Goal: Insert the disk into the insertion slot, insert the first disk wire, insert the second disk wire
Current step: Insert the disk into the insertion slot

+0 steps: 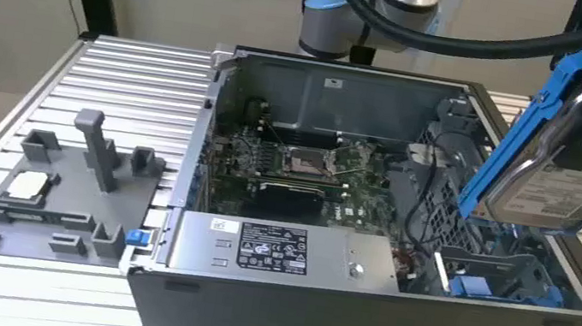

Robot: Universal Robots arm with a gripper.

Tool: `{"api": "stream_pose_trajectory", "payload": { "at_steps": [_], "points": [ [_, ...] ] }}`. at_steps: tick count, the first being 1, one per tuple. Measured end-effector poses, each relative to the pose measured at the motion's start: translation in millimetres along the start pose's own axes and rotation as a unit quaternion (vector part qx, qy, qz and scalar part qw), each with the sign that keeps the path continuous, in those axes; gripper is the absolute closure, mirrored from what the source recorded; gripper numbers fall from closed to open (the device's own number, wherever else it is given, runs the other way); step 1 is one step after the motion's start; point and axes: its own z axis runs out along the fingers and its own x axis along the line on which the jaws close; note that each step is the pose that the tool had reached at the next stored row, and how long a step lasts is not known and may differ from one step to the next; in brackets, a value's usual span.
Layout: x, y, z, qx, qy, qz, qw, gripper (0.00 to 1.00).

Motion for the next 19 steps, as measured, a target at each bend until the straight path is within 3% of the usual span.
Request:
{"api": "stream_pose_trajectory", "payload": {
  "at_steps": [14,19],
  "points": [
    [0.2,0.0,0.0,0.0002,0.0000,0.000,1.0000,1.00],
    [8.3,-3.0,3.2,-0.0008,0.0000,0.000,1.0000,1.00]
  ]
}}
